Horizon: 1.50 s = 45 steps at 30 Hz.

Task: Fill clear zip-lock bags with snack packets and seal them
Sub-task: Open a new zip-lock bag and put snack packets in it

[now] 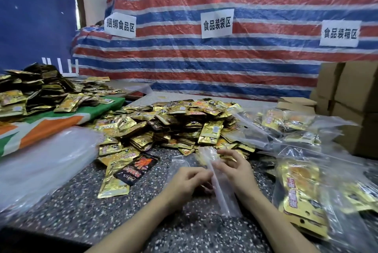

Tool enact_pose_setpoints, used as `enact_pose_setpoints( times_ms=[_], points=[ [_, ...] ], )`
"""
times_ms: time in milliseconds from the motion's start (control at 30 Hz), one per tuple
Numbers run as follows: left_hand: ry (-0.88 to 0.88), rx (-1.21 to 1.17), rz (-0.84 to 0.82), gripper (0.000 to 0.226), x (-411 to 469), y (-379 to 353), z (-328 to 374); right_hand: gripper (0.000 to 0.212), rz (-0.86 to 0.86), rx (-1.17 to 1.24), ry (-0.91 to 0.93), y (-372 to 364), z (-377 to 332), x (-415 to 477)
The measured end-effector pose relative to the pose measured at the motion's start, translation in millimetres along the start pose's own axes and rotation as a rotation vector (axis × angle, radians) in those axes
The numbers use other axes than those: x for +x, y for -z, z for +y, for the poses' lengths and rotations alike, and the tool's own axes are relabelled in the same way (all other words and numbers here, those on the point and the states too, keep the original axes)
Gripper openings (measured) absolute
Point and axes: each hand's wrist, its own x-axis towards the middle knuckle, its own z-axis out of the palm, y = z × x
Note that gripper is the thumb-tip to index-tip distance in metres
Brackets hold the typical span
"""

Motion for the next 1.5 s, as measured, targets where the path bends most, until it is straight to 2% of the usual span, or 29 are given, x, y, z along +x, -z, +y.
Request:
enact_pose_setpoints(
  times_ms=[67,167,233,300,367,433,467,533,600,667,767,833,900,967,1067,1233,1300,1333,1400,1467,1500],
  points=[
    [0.089,-0.187,0.054,0.05,2,3,1,0.026,0.025,-0.045,0.017,0,0,-1],
    [0.105,-0.082,0.091,0.019,3,5,-3,0.021,0.056,-0.143,0.084,0,-1,-4],
    [0.122,-0.08,0.097,0.009,4,6,-5,0.019,0.021,-0.189,0.112,-3,-3,-8],
    [0.132,-0.11,0.115,0.008,3,6,-3,0.022,0.013,-0.266,0.151,-5,-5,-11],
    [0.148,-0.156,0.162,0.014,3,7,-1,0.028,0.124,-0.376,0.254,-4,-7,-12],
    [0.153,-0.176,0.209,0.017,3,8,-2,0.038,0.173,-0.354,0.361,0,-12,-14],
    [0.153,-0.187,0.217,0.018,3,8,-2,0.043,0.114,-0.301,0.36,3,-15,-15],
    [0.148,-0.189,0.215,0.023,3,9,-4,0.049,-0.132,-0.248,0.256,4,-17,-17],
    [0.136,-0.187,0.212,0.026,2,10,-6,0.041,-0.36,-0.341,0.169,3,-17,-19],
    [0.119,-0.22,0.206,0.027,3,11,-7,0.024,-0.428,-0.349,0.171,4,-17,-18],
    [0.092,-0.286,0.215,0.024,2,13,-5,0.013,-0.289,-0.224,0.191,6,-20,-15],
    [0.08,-0.284,0.274,0.024,2,16,-6,0.018,-0.081,-0.134,0.179,7,-22,-11],
    [0.08,-0.241,0.384,0.034,1,22,-8,0.025,0.122,-0.006,0.134,14,-23,-7],
    [0.075,-0.212,0.469,0.038,1,28,-9,0.033,0.252,0.042,0.103,19,-23,-5],
    [0.08,-0.15,0.482,0.038,3,32,-3,0.034,0.321,-0.028,0.126,21,-20,-4],
    [0.135,-0.226,0.203,0.034,18,33,21,0.036,0.369,-0.002,0.248,28,-29,-6],
    [0.122,-0.328,0.283,0.038,33,35,27,0.038,0.389,0.041,0.283,31,-32,-7],
    [0.114,-0.301,0.363,0.034,43,35,27,0.038,0.386,0.064,0.298,32,-33,-7],
    [0.114,-0.045,0.465,0.017,60,31,23,0.034,0.367,0.086,0.326,32,-35,-8],
    [0.137,0.29,0.383,0.006,75,21,11,0.04,0.356,0.078,0.35,33,-32,-7],
    [0.166,0.419,0.311,0.012,82,14,3,0.043,0.35,0.071,0.355,33,-32,-7]
  ],
)
